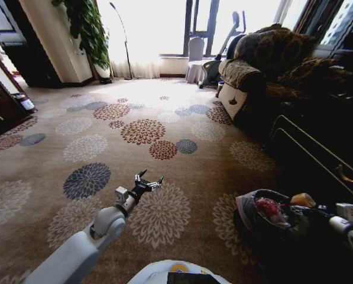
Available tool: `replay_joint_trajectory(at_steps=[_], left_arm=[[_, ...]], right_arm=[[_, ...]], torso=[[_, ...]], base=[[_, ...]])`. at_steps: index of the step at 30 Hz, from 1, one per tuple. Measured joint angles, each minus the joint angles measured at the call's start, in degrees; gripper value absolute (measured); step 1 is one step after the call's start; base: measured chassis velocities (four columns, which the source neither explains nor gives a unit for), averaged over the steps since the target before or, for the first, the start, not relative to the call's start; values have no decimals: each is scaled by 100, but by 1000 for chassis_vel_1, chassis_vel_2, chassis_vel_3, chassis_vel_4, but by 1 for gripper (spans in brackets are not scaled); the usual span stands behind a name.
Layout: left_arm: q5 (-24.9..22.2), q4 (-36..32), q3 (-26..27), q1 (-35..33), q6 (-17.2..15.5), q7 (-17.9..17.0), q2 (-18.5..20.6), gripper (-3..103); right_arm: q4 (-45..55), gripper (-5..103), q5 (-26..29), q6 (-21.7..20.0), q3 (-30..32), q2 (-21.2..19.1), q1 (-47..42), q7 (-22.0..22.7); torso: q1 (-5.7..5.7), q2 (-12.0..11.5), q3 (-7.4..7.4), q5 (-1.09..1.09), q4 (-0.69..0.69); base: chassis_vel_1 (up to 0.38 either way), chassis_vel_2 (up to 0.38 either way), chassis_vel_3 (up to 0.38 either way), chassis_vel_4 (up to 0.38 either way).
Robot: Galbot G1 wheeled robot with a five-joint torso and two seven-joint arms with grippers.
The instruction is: Pick up the trash from the ground and place it into the trash bin.
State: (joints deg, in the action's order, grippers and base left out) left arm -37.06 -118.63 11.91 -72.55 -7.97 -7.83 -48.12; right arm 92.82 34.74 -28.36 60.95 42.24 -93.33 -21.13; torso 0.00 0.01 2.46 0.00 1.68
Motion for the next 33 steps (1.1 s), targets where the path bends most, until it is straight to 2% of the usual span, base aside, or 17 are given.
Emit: replay_joint_trajectory(at_steps=[4,15,25,33], left_arm=[[0,9,35,-21,27,1,-1,100],[0,-13,68,-39,50,5,-10,100],[-16,-4,45,10,50,20,-9,100],[-24,8,92,-19,90,66,-9,100]], right_arm=[[231,100,29,-195,1,30,-77,-54],[385,100,136,-314,137,-79,-173,-57],[737,100,348,-353,573,-30,-625,23],[1289,100,609,-356,1160,202,-1036,158]], torso=[[0,0,0,0,0],[0,0,0,0,2],[0,0,0,0,1],[0,0,0,-1,1]], base=[[0,0,0,0],[0,0,0,0],[0,0,0,0],[0,0,0,0]])
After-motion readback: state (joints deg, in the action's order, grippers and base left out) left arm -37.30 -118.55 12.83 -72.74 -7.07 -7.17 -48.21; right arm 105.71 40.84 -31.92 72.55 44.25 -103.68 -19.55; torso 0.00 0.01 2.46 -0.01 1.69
